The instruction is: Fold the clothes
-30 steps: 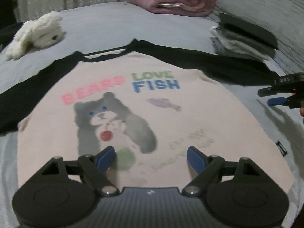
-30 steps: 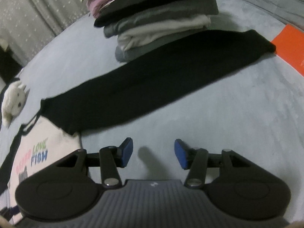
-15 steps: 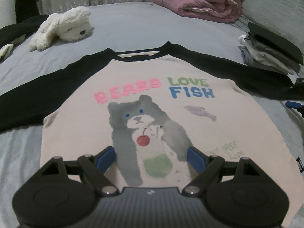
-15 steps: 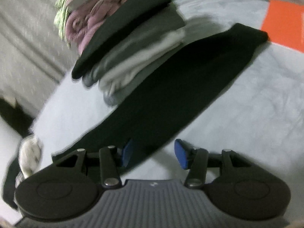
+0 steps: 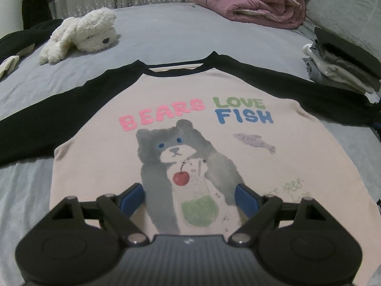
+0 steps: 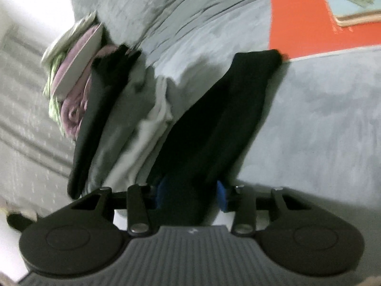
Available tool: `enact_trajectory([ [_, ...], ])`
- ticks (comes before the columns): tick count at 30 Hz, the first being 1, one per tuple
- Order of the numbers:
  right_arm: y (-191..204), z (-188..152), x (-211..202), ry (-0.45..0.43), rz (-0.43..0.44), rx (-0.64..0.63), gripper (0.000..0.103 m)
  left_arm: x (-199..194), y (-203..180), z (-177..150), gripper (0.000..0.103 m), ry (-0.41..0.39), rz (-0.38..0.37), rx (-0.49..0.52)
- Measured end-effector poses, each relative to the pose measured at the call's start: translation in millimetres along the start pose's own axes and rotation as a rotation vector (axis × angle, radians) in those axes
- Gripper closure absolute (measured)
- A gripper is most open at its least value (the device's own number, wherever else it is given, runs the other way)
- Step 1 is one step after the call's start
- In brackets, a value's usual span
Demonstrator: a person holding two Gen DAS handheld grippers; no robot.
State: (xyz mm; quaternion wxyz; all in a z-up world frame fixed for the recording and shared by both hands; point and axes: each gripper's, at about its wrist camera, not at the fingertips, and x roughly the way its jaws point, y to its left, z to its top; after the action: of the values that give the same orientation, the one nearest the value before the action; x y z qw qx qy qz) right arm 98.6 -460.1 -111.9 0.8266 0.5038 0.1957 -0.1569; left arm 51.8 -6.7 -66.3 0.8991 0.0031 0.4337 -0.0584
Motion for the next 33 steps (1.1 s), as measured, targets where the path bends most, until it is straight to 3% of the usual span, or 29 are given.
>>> enact_trajectory([
  [3,-1.4,1.6,3.4,-0.036,-0.007,0.033,0.061,-0.4,-0.2,-0.2,0.016,0.000,-0.001,0.000],
  [6,0.1,2.3,9.0,-0.062,-0.034,0.020,0.070,-0.1,-0.9,-0.4,0.015,0.001,-0.001,0.002],
  [8,-3.8,4.3,12.4,-0.066,-0.049,0.034,0.087,-0.2,-1.0,-0.1,0.015,0.002,-0.001,0.003],
  [10,-10.0,7.1,13.2,-0.060,-0.053,0.069,0.096,-0.8,-0.5,0.0,0.015,0.003,-0.003,0.003],
  [16,-4.1,8.7,-6.4,-0.075,-0.023,0.072,0.095,-1.8,2.4,0.5,0.015,0.005,-0.006,-0.008],
  [33,122.5,-14.1,-68.8,-0.171,0.233,-0.253,0.095,-7.5,17.8,2.5,0.015,0.005,-0.021,-0.075],
])
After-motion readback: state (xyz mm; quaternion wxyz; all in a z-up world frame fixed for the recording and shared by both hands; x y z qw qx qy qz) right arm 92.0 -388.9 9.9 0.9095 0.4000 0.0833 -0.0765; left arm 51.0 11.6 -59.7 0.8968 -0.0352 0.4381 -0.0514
